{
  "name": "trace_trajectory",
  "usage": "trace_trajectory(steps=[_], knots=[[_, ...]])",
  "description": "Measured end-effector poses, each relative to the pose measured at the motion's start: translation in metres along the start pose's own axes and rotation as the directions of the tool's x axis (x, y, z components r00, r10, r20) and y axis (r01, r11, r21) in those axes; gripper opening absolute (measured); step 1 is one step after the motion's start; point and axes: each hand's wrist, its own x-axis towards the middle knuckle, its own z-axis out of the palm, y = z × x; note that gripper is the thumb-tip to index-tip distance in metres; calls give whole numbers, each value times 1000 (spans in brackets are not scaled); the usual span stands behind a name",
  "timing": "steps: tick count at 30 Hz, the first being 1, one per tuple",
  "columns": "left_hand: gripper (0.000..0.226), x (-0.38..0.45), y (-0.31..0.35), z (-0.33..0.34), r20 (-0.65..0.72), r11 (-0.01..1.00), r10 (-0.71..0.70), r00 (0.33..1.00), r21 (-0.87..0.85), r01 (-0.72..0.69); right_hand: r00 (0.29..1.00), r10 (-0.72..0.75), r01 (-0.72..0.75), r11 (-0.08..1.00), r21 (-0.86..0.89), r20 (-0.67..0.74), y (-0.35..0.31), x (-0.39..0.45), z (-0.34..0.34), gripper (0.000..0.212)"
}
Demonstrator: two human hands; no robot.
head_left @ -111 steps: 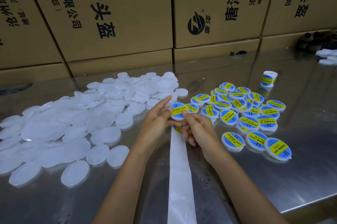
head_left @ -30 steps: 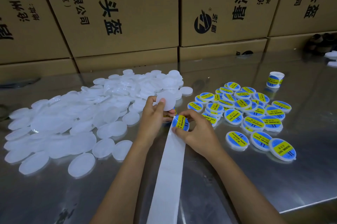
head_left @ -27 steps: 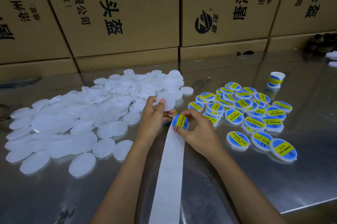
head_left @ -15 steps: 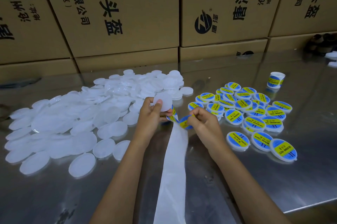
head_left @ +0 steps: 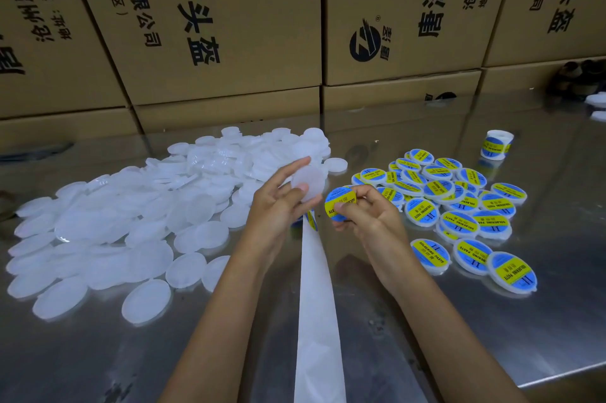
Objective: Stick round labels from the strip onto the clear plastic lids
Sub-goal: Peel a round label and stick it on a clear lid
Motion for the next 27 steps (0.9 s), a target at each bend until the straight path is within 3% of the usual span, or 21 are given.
trace_trajectory(steps=[8, 15, 27], knots=[[38, -3, -1, 20, 141, 963, -195, 971, -160, 216, 982, -175, 164, 977, -133, -73, 3, 2, 3, 23], [37, -5, -4, 22, 200, 945, -219, 955, -201, 259, 947, -304, 269, 927, -260, -103, 11, 6, 2, 30], [38, -5, -6, 24, 206, 950, -220, 953, -178, 258, 924, -365, 310, 890, -335, -115, 19, 9, -1, 31]])
